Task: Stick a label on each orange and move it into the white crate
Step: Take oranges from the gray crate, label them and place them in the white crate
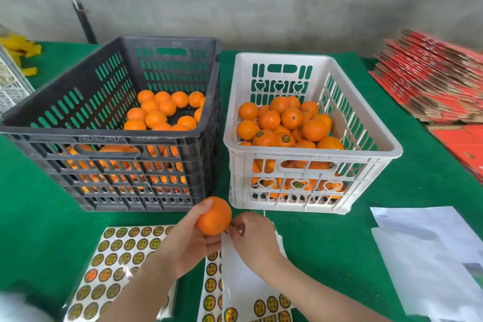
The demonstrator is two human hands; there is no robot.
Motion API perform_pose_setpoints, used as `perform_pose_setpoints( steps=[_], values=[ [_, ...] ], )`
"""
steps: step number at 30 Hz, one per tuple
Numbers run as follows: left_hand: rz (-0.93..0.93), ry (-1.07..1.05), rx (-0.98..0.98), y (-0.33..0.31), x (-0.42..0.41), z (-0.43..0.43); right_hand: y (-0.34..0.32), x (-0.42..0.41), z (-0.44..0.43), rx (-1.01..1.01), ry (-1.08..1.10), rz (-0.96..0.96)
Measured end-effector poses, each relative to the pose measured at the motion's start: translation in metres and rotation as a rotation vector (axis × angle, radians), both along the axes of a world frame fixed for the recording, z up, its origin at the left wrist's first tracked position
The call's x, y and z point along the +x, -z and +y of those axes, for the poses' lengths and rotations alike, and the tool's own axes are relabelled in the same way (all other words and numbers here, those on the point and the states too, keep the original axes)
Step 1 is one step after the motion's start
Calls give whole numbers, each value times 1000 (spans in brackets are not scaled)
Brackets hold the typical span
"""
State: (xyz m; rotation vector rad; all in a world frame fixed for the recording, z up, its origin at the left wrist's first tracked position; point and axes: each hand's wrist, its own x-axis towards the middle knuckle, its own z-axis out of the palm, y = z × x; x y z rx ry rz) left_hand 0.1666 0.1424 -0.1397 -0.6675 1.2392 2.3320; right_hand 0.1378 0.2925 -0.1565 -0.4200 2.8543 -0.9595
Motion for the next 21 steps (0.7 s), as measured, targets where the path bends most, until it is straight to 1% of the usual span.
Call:
perform_pose_setpoints(
  steps=[6, 8, 11, 14, 16, 18, 19, 21],
  values=[
    [-6, 9, 17, 0, 1, -1, 0, 6, -1, 8, 23, 8],
    [-14, 8, 4, -1, 1, -1, 0, 11, -1, -18, 6, -5],
    [-36, 3, -37, 0, 0, -4, 0, 17, 1, -116, -16, -85],
    [-30, -35, -114, 0, 1, -8, -3, 16, 6, -232, 47, -221],
    [26, -55, -220, -3, 3, -12, -11, 13, 9, -356, 97, -314],
    [84, -55, -292, -8, 7, -18, -24, 9, 11, -479, 103, -369],
    [120, -38, -293, -12, 9, -21, -32, 8, 13, -519, 78, -374],
    [198, 9, -234, -23, 12, -23, -48, 5, 15, -561, -26, -349]
  ],
)
